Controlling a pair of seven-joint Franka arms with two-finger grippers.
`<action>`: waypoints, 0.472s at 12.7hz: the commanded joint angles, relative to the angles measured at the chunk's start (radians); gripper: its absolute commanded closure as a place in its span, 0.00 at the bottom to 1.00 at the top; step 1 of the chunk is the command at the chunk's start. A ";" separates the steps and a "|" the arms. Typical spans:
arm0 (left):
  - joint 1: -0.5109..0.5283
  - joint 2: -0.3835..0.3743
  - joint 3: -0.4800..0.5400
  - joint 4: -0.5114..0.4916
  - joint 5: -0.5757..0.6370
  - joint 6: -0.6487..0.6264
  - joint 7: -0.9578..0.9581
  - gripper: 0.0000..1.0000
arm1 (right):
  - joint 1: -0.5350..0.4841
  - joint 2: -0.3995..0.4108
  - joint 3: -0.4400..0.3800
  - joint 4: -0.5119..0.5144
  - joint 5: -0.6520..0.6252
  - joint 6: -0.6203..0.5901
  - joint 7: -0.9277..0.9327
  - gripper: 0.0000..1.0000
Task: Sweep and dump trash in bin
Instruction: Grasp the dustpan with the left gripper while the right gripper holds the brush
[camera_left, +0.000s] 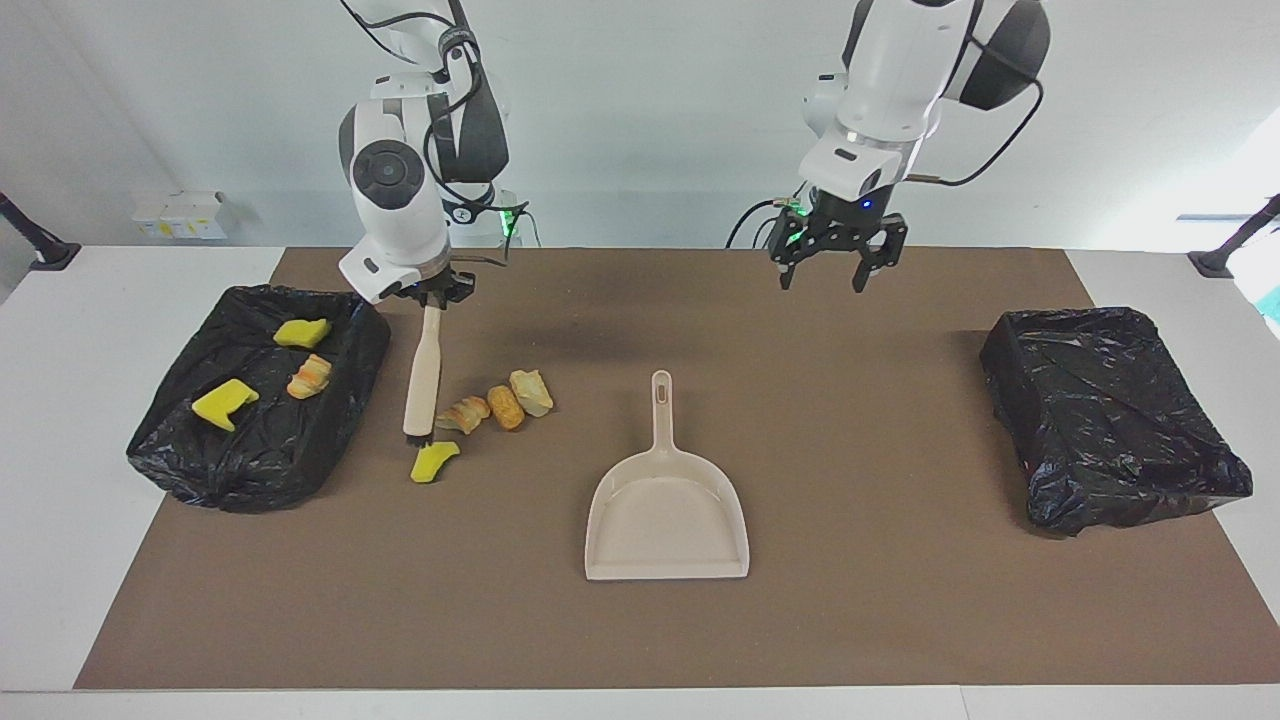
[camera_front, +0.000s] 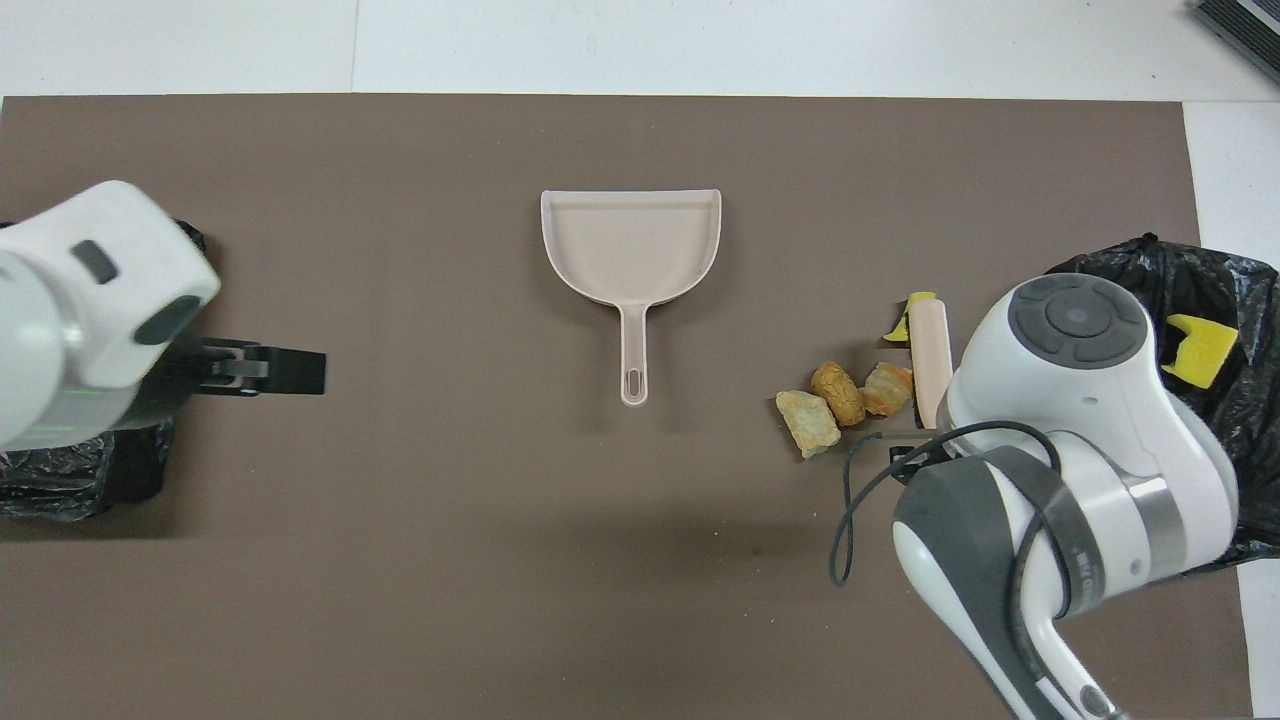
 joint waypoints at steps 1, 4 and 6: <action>-0.072 0.096 0.016 0.014 -0.014 0.083 -0.085 0.00 | -0.051 -0.005 0.009 -0.052 -0.012 0.100 -0.091 1.00; -0.135 0.260 0.016 0.030 -0.016 0.241 -0.161 0.00 | -0.091 0.035 0.009 -0.076 -0.010 0.203 -0.145 1.00; -0.149 0.317 0.016 0.030 -0.016 0.332 -0.197 0.00 | -0.138 0.064 0.010 -0.077 -0.012 0.269 -0.215 1.00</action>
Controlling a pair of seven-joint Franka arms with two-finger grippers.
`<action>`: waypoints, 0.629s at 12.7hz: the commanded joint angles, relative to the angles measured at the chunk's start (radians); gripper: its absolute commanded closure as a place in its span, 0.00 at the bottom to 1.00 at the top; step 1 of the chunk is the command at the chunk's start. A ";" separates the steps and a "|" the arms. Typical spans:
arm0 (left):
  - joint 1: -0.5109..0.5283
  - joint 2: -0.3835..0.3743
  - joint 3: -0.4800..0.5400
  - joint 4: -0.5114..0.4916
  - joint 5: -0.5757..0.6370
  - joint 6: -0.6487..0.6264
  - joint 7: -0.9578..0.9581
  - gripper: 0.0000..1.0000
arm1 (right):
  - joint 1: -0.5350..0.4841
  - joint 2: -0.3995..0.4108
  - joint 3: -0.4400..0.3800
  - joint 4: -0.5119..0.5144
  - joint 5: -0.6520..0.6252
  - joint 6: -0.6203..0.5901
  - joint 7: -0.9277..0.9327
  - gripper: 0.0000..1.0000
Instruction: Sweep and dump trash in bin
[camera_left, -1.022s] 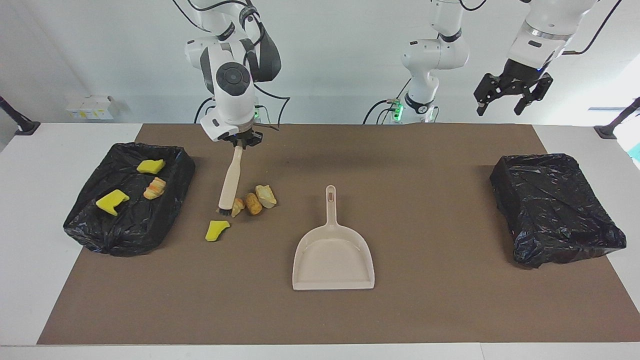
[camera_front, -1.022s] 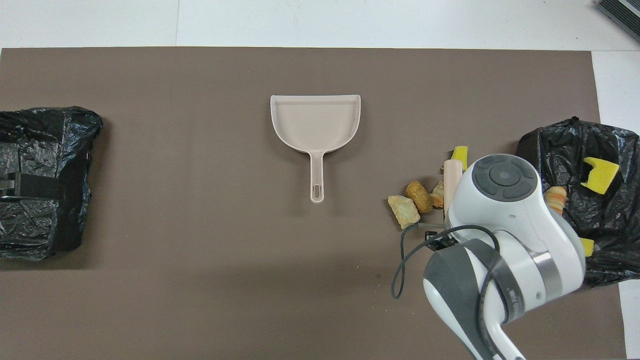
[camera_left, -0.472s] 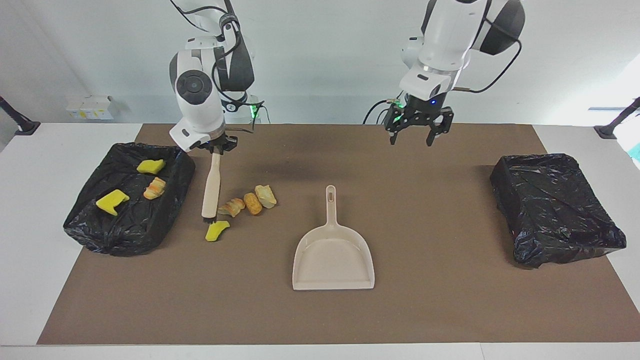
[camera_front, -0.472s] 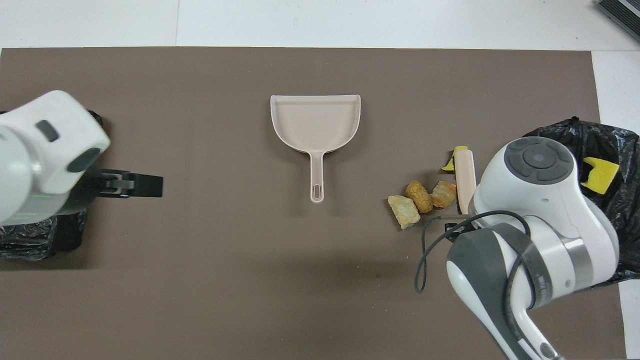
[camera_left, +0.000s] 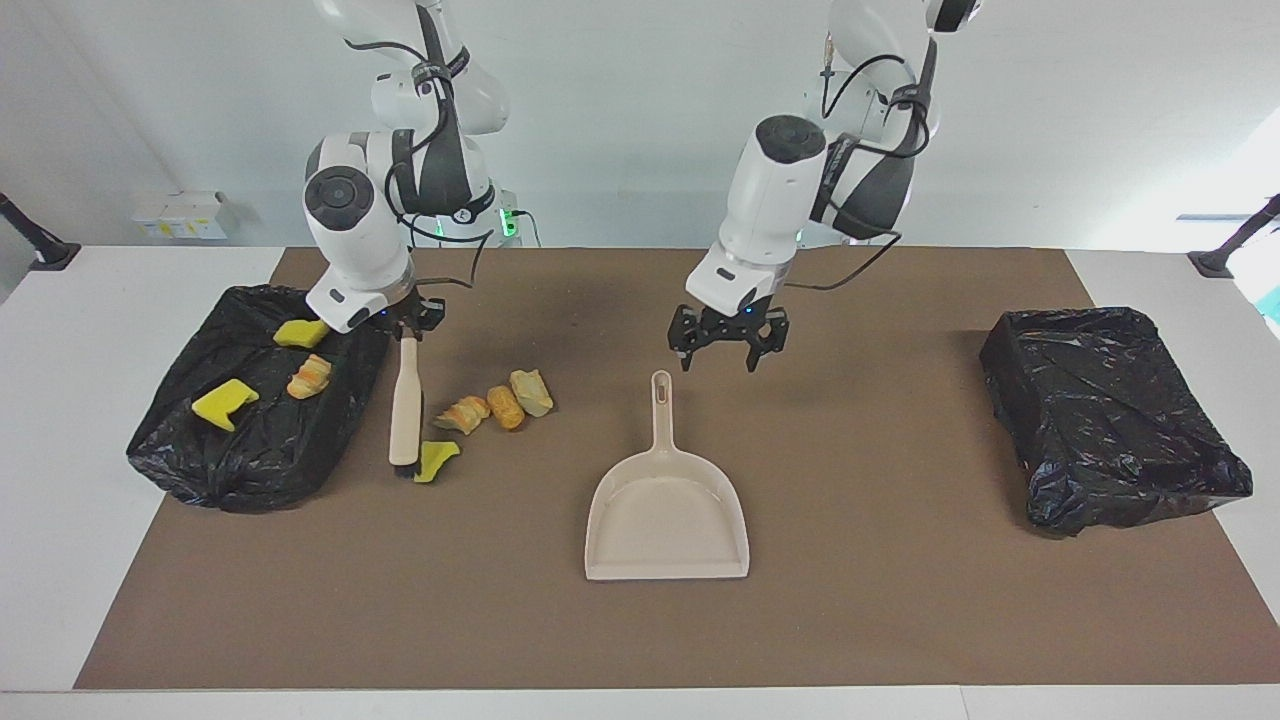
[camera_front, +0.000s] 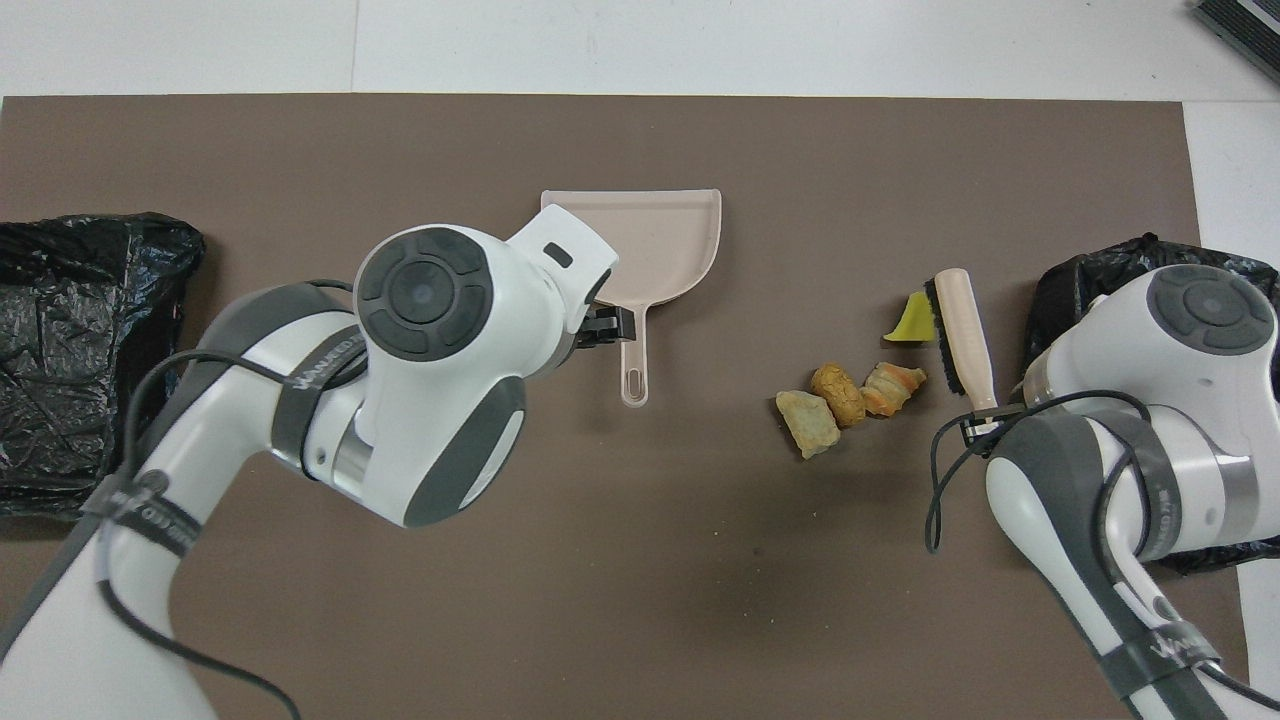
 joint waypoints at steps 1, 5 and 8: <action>-0.033 0.068 0.017 0.030 -0.010 0.084 -0.047 0.00 | -0.056 0.031 0.009 -0.003 -0.010 0.059 -0.082 1.00; -0.075 0.135 0.017 0.025 0.004 0.112 -0.045 0.00 | -0.045 0.041 0.014 -0.074 -0.010 0.109 -0.088 1.00; -0.088 0.137 0.018 0.021 0.008 0.106 -0.028 0.00 | -0.040 0.036 0.014 -0.077 -0.008 0.097 -0.117 1.00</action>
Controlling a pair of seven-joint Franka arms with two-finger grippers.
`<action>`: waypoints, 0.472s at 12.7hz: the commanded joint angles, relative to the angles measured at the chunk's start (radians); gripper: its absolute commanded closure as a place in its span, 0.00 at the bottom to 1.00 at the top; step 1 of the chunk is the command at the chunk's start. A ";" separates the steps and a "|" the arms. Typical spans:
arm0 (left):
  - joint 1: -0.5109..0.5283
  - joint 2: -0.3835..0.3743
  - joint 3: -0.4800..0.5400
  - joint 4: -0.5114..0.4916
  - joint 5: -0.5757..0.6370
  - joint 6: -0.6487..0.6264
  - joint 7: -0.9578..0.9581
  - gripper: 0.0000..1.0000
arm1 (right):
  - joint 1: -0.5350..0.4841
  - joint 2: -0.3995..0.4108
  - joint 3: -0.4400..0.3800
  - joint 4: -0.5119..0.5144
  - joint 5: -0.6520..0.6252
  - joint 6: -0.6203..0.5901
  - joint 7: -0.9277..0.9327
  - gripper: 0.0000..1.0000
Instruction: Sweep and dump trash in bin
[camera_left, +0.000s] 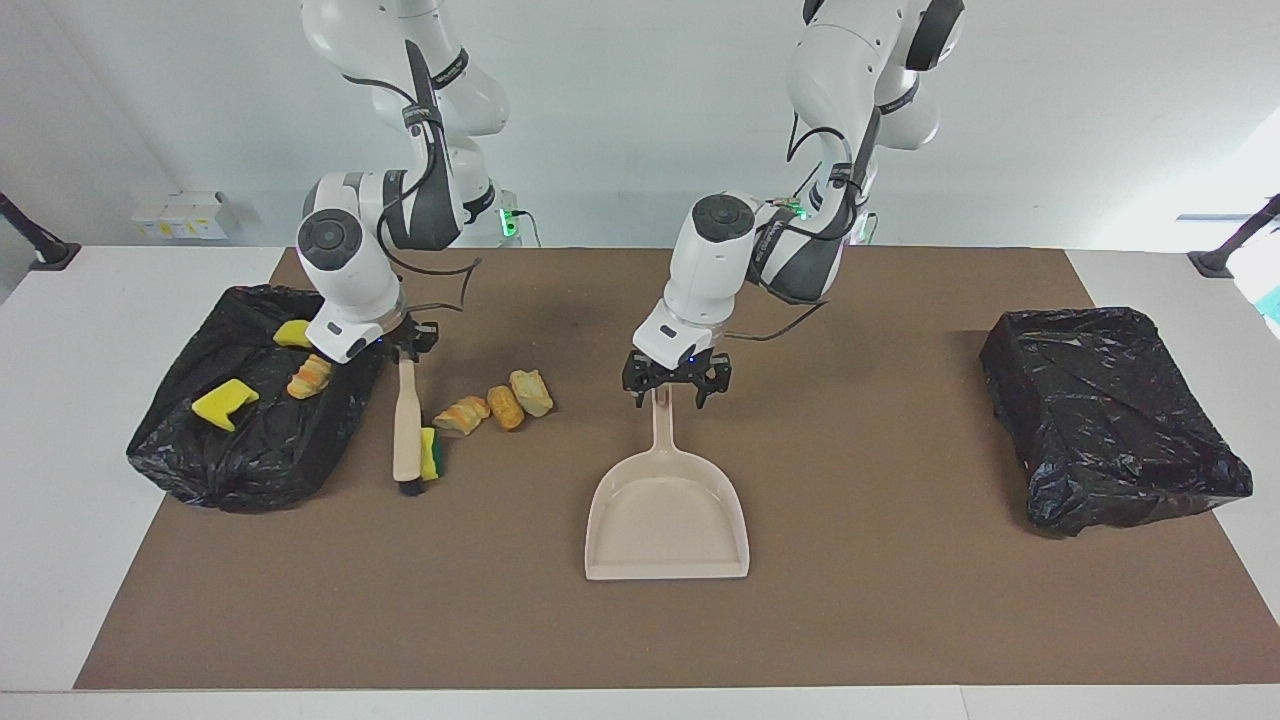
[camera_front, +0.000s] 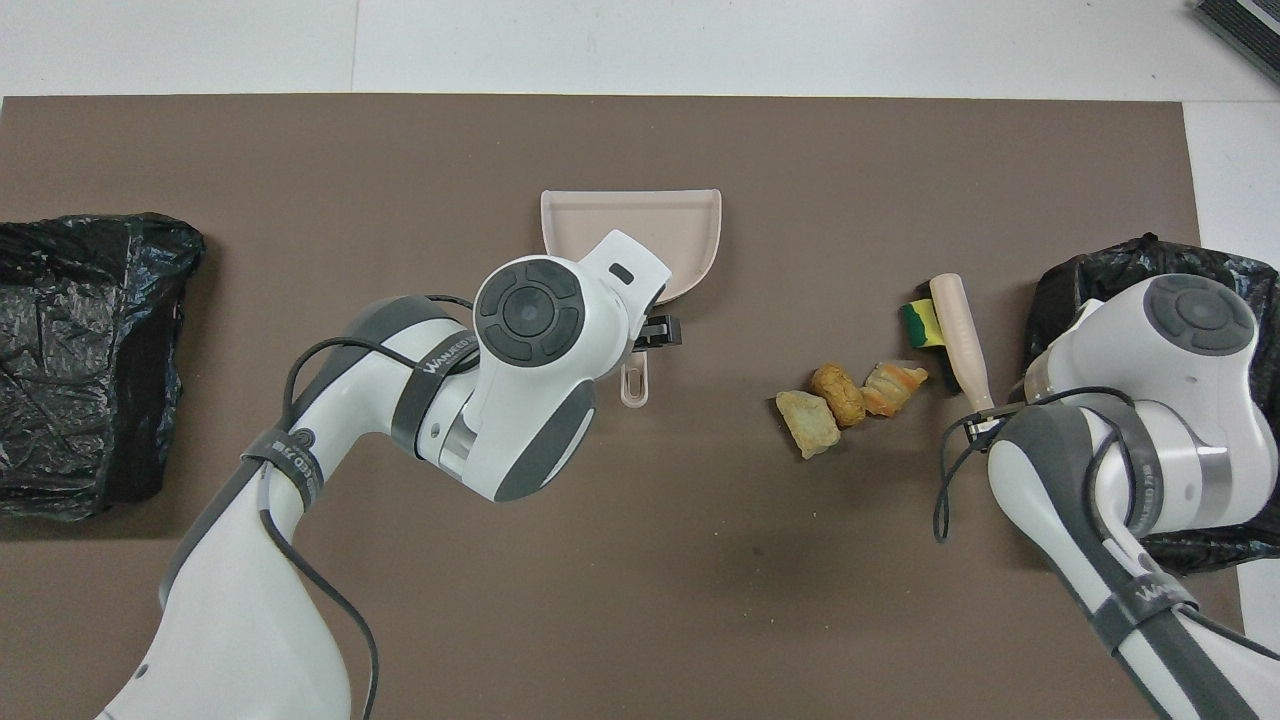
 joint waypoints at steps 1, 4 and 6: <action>-0.019 0.010 0.017 0.011 0.009 0.005 0.005 0.00 | -0.004 -0.019 0.003 -0.026 -0.008 0.010 -0.074 1.00; -0.008 0.038 0.017 0.017 0.058 0.011 0.010 0.06 | 0.010 -0.022 0.003 -0.029 0.004 -0.001 -0.073 1.00; -0.005 0.051 0.018 0.031 0.089 0.011 0.010 0.14 | 0.010 -0.024 0.003 0.004 0.007 -0.045 -0.076 1.00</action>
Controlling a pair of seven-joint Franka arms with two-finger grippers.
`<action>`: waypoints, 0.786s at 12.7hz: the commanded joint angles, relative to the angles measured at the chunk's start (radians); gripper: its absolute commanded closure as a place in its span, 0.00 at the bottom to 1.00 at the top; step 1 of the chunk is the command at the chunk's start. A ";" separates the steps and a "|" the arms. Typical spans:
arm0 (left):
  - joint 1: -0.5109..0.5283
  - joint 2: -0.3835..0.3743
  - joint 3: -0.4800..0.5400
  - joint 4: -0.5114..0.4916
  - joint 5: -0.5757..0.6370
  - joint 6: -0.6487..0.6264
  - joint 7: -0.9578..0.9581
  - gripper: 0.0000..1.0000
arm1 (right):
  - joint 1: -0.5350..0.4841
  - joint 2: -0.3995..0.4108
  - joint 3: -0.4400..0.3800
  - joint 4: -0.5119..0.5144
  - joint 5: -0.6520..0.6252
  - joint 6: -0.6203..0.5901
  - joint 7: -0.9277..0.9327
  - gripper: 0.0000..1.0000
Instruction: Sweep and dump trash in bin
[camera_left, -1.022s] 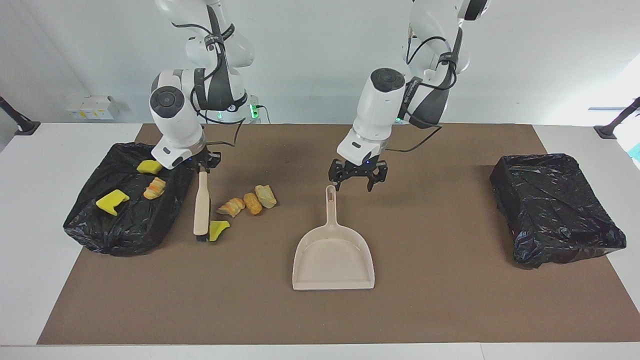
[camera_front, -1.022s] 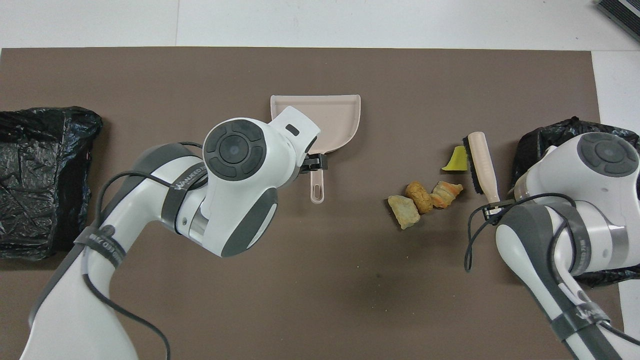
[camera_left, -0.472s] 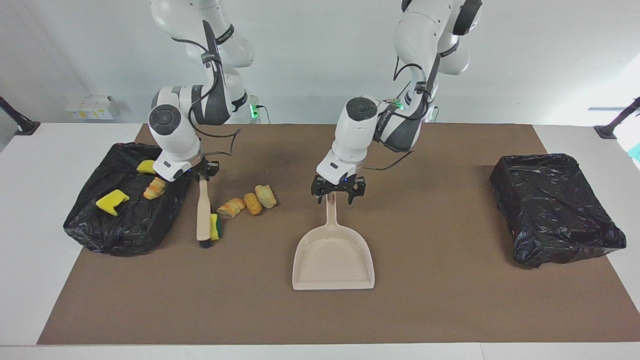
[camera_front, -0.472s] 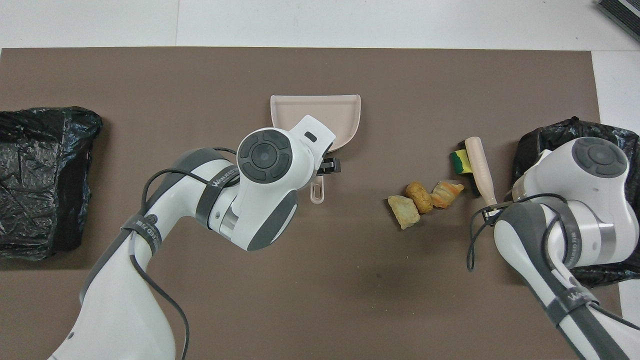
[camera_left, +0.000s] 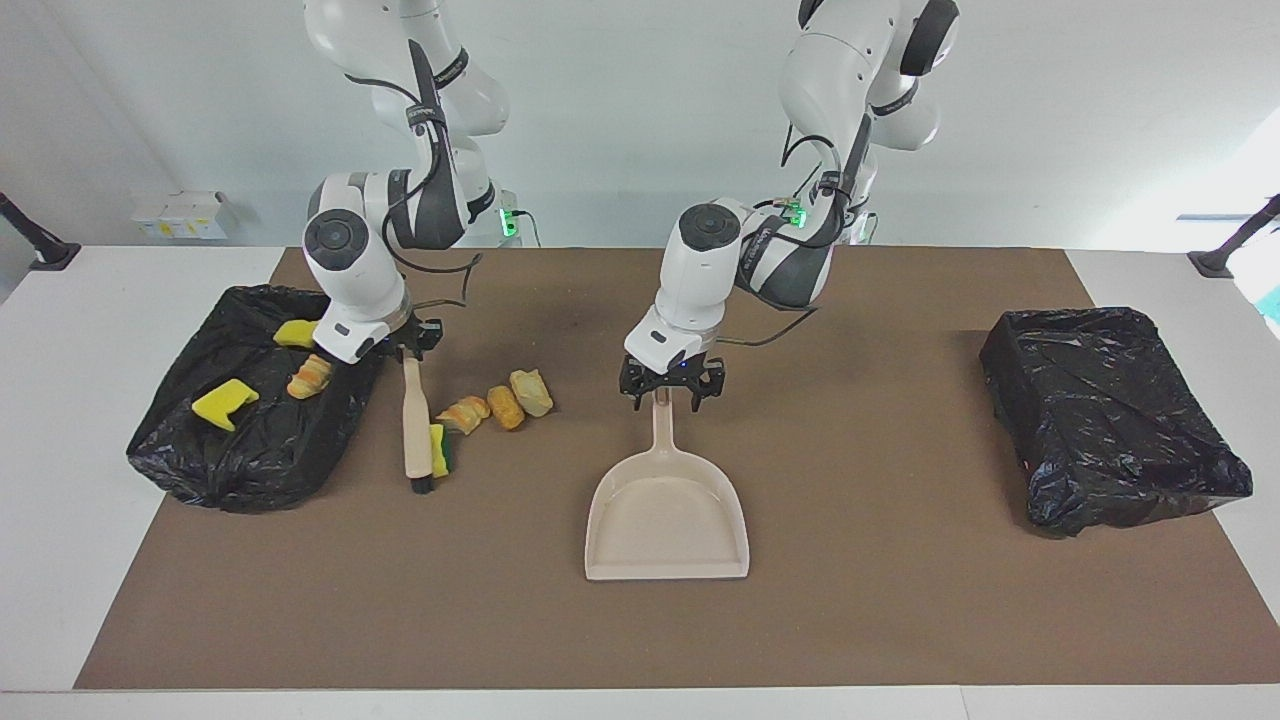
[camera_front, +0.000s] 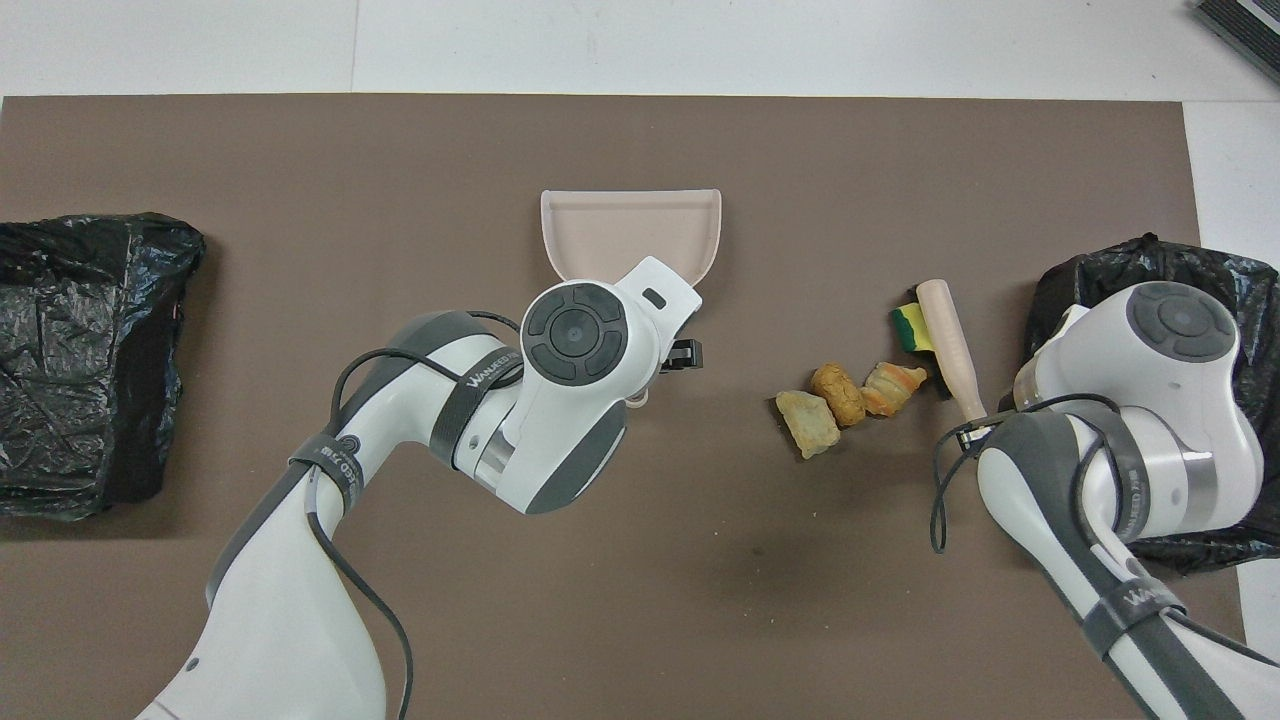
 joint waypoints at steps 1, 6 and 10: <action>-0.002 0.029 0.007 0.037 0.031 0.008 0.006 0.28 | 0.001 -0.026 0.002 0.042 0.006 -0.092 -0.035 1.00; -0.001 0.030 0.008 0.062 0.015 -0.007 0.005 1.00 | -0.016 -0.072 0.001 0.053 0.008 -0.194 -0.098 1.00; 0.036 -0.003 0.017 0.050 0.055 -0.015 0.104 1.00 | -0.039 -0.141 -0.001 -0.066 0.010 -0.110 -0.121 1.00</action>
